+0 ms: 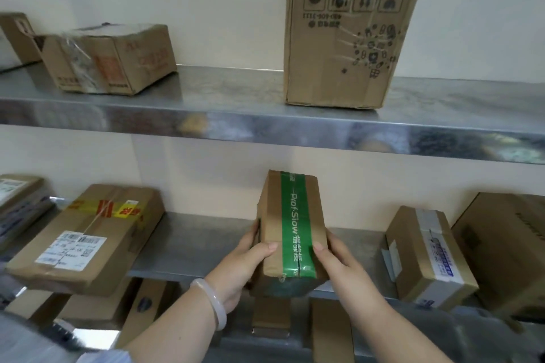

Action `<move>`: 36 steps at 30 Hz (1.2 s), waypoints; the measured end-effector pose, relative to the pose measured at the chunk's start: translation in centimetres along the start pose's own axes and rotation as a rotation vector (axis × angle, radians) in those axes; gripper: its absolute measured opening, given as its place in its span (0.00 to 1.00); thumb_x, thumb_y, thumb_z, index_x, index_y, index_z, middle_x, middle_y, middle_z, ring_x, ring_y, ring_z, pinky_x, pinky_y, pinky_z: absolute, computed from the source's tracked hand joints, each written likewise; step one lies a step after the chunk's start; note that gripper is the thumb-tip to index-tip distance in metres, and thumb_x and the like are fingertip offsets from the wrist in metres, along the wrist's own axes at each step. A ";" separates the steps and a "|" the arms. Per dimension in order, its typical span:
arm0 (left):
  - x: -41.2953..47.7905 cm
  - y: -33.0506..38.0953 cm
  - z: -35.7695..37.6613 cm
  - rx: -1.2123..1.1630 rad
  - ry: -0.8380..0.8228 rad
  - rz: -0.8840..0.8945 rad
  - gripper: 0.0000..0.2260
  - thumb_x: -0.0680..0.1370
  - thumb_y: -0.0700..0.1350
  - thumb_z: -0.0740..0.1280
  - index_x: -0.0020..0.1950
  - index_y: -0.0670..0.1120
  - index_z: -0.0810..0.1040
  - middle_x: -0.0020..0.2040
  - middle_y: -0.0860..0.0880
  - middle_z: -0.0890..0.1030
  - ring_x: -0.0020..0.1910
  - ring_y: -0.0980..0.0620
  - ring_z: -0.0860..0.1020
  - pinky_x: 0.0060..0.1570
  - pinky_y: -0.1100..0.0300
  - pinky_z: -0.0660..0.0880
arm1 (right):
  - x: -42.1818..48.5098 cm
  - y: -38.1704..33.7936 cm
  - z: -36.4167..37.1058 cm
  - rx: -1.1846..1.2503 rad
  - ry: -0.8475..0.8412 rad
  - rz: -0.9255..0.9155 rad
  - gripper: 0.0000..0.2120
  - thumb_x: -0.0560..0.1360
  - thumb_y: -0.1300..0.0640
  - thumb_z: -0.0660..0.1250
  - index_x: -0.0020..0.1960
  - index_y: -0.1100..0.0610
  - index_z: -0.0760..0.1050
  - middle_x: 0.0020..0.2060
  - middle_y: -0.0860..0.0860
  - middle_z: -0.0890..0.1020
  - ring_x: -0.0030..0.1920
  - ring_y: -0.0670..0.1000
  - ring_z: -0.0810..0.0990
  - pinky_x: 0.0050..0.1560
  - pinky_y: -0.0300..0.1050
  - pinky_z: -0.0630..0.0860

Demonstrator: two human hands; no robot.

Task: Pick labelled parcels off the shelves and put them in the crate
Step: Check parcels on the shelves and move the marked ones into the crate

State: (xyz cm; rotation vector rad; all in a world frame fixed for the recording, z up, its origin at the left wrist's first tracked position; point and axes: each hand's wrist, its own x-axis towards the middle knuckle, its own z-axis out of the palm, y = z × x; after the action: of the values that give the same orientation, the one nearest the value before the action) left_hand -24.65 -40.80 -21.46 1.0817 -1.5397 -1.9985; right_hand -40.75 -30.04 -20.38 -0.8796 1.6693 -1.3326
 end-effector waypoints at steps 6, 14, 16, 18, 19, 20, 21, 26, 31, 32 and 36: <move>0.1 0.0 -0.9 0.198 0.207 0.119 0.19 0.81 0.47 0.65 0.72 0.56 0.70 0.57 0.58 0.83 0.57 0.57 0.81 0.62 0.54 0.76 | -0.2 -0.2 1.3 -0.181 -0.009 -0.174 0.14 0.79 0.41 0.60 0.64 0.33 0.66 0.63 0.28 0.70 0.62 0.25 0.66 0.62 0.23 0.61; 0.3 0.6 -1.1 0.384 0.191 0.021 0.59 0.52 0.73 0.74 0.78 0.61 0.54 0.70 0.50 0.66 0.69 0.50 0.68 0.70 0.49 0.67 | 0.1 0.0 3.6 -0.612 -0.034 -0.283 0.35 0.68 0.23 0.38 0.71 0.31 0.57 0.72 0.28 0.52 0.74 0.37 0.47 0.74 0.40 0.44; 0.4 0.2 -1.6 0.259 0.205 0.030 0.53 0.57 0.65 0.76 0.77 0.61 0.55 0.68 0.52 0.71 0.67 0.52 0.72 0.69 0.49 0.70 | 0.6 0.0 3.4 -0.621 -0.036 -0.289 0.33 0.69 0.23 0.43 0.71 0.31 0.58 0.70 0.26 0.52 0.75 0.38 0.50 0.75 0.44 0.48; 0.2 -0.1 -2.2 0.129 0.161 0.028 0.49 0.59 0.60 0.76 0.77 0.61 0.57 0.64 0.55 0.77 0.64 0.53 0.76 0.68 0.48 0.71 | 1.3 0.3 2.8 -0.627 0.016 -0.252 0.28 0.74 0.33 0.58 0.72 0.33 0.58 0.73 0.32 0.55 0.75 0.41 0.52 0.76 0.47 0.52; 0.1 -0.2 -2.6 0.078 0.135 0.027 0.49 0.59 0.59 0.77 0.77 0.61 0.57 0.63 0.56 0.79 0.63 0.52 0.76 0.68 0.47 0.70 | 1.6 0.5 2.4 -0.606 0.052 -0.212 0.29 0.74 0.40 0.64 0.73 0.35 0.59 0.75 0.37 0.56 0.76 0.44 0.53 0.76 0.48 0.54; 0.1 -0.4 -3.0 0.047 0.122 0.019 0.49 0.59 0.59 0.77 0.76 0.63 0.58 0.63 0.56 0.79 0.64 0.52 0.77 0.69 0.46 0.70 | 1.8 0.8 2.1 -0.560 0.060 -0.159 0.32 0.73 0.44 0.68 0.74 0.37 0.60 0.75 0.41 0.59 0.76 0.46 0.55 0.75 0.48 0.56; 0.1 -0.5 -3.3 0.035 0.107 0.017 0.48 0.60 0.60 0.78 0.76 0.64 0.58 0.63 0.56 0.80 0.64 0.51 0.77 0.69 0.46 0.69 | 2.2 1.1 1.9 -0.505 0.040 -0.118 0.34 0.72 0.46 0.70 0.74 0.39 0.60 0.74 0.43 0.62 0.75 0.46 0.58 0.73 0.45 0.59; 0.7 -1.4 -4.5 0.096 0.151 -0.034 0.38 0.66 0.62 0.73 0.75 0.66 0.62 0.63 0.59 0.80 0.65 0.52 0.76 0.69 0.46 0.69 | 2.8 1.9 3.0 -0.405 -0.064 -0.034 0.37 0.66 0.49 0.72 0.73 0.42 0.64 0.67 0.41 0.71 0.67 0.41 0.69 0.65 0.33 0.65; 1.3 -1.2 -5.5 0.335 0.197 -0.017 0.29 0.78 0.52 0.70 0.74 0.64 0.59 0.64 0.58 0.77 0.65 0.55 0.74 0.69 0.53 0.69 | 4.3 2.5 4.6 -0.464 -0.121 -0.049 0.36 0.62 0.42 0.68 0.69 0.34 0.63 0.68 0.40 0.70 0.67 0.41 0.68 0.67 0.39 0.68; 1.3 -1.1 -5.8 0.388 0.185 -0.013 0.31 0.77 0.52 0.71 0.75 0.63 0.58 0.64 0.59 0.77 0.65 0.55 0.74 0.68 0.55 0.69 | 4.4 2.4 4.6 -0.482 -0.156 -0.036 0.37 0.64 0.44 0.69 0.71 0.35 0.62 0.69 0.40 0.67 0.67 0.41 0.67 0.67 0.37 0.68; 1.7 -1.0 -6.6 0.513 0.163 -0.043 0.36 0.76 0.53 0.71 0.78 0.63 0.53 0.69 0.59 0.72 0.70 0.52 0.69 0.71 0.52 0.67 | 4.5 2.7 4.1 -0.518 -0.248 0.035 0.40 0.70 0.49 0.71 0.76 0.38 0.55 0.71 0.40 0.62 0.71 0.43 0.62 0.68 0.35 0.60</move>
State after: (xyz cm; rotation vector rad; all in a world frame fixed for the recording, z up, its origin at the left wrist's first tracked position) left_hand -20.51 -45.86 -23.65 1.4352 -2.0057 -1.5239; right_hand -39.06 -35.22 -24.24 -1.2469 1.8444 -0.7315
